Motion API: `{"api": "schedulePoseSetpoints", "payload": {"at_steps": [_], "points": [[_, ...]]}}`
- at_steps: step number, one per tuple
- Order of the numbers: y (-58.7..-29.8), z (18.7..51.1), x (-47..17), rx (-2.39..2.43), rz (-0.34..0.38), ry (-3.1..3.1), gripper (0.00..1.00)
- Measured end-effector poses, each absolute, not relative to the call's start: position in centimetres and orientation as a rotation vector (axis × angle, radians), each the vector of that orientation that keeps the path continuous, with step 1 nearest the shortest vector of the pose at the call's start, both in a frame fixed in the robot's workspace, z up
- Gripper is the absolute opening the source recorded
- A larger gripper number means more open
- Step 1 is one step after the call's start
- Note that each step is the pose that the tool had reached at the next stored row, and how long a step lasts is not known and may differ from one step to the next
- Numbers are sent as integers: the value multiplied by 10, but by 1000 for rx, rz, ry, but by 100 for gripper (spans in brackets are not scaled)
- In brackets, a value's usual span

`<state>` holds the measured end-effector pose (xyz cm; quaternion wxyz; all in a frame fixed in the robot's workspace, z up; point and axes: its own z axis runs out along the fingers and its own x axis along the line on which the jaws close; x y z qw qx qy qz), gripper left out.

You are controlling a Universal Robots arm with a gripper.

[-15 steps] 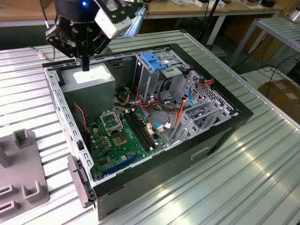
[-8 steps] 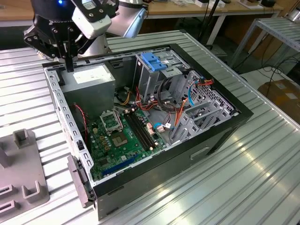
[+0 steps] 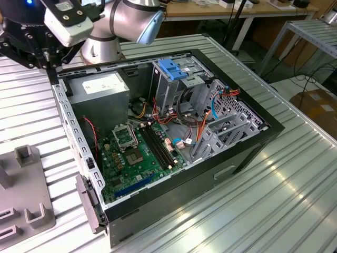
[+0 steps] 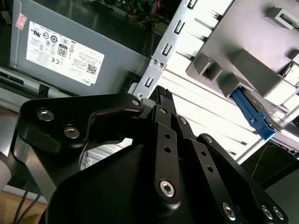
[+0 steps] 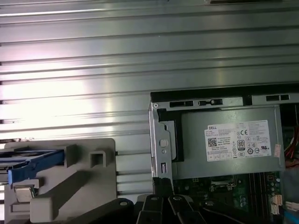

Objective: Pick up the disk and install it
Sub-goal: 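Reach for the disk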

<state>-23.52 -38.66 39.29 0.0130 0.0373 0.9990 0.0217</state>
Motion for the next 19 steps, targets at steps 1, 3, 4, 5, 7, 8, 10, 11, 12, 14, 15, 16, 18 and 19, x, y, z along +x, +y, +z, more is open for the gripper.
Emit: {"api": "schedulePoseSetpoints", "payload": {"at_steps": [1, 3, 4, 5, 7, 8, 10, 11, 12, 14, 15, 16, 18, 19], "points": [[-386, 393, -240, 116, 68, 3113, 10], [-385, 393, -250, 116, 68, 3112, 10], [-384, 393, -258, 116, 68, 3113, 10], [-384, 393, -265, 116, 68, 3113, 10], [-383, 392, -274, 116, 68, 3112, 10], [-383, 392, -279, 116, 68, 3113, 10], [-382, 392, -288, 116, 68, 3113, 10], [-382, 392, -296, 116, 68, 3113, 10], [-382, 392, -303, 116, 68, 3113, 10], [-381, 392, -313, 116, 68, 3113, 10], [-381, 392, -321, 116, 68, 3112, 10], [-381, 392, -325, 116, 68, 3113, 10], [-380, 392, -338, 116, 68, 3113, 10], [-380, 391, -343, 116, 68, 3112, 10]]}}
